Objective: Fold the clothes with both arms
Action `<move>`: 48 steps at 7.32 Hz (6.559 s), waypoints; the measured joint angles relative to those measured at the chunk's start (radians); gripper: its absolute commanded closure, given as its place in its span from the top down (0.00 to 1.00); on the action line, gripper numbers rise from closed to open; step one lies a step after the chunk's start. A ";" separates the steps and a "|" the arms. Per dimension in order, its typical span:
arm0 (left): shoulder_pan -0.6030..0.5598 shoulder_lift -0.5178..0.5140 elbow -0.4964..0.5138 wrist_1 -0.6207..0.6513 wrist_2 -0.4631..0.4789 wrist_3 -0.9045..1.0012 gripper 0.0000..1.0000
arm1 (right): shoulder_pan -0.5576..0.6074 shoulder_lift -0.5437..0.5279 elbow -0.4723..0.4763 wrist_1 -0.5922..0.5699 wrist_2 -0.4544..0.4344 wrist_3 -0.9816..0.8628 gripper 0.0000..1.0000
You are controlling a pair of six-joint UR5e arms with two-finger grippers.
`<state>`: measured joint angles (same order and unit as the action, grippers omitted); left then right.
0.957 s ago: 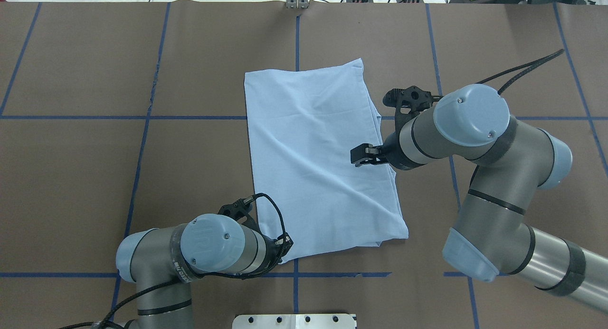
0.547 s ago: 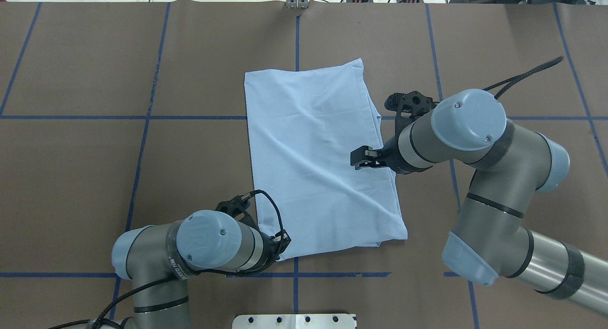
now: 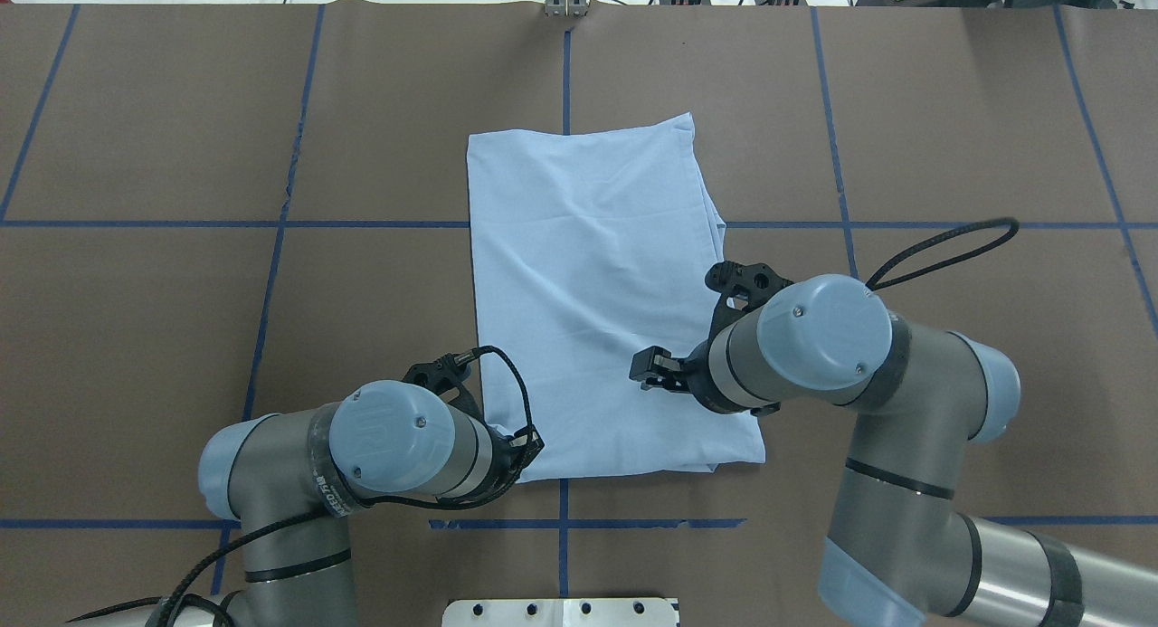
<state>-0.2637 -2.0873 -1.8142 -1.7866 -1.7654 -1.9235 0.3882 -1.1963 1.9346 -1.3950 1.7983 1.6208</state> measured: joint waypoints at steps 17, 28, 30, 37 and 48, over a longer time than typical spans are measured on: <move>-0.002 -0.004 -0.004 0.006 0.000 0.018 0.00 | -0.101 -0.112 -0.007 -0.059 -0.091 0.122 0.00; 0.009 0.041 -0.085 0.010 0.001 0.019 0.00 | -0.078 -0.070 0.050 -0.048 -0.018 0.124 0.00; 0.056 0.086 -0.170 0.041 0.004 0.018 0.00 | -0.086 -0.084 0.123 -0.047 0.074 0.128 0.00; 0.015 0.059 -0.284 0.192 -0.001 0.107 0.00 | 0.008 -0.048 0.086 -0.045 0.169 0.109 0.00; -0.373 -0.159 0.317 -0.153 -0.078 0.202 1.00 | 0.305 0.331 -0.505 0.014 0.178 -0.047 1.00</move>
<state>-0.6366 -2.2460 -1.4974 -1.9392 -1.8429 -1.7210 0.6929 -0.8656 1.4299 -1.3812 1.9759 1.5742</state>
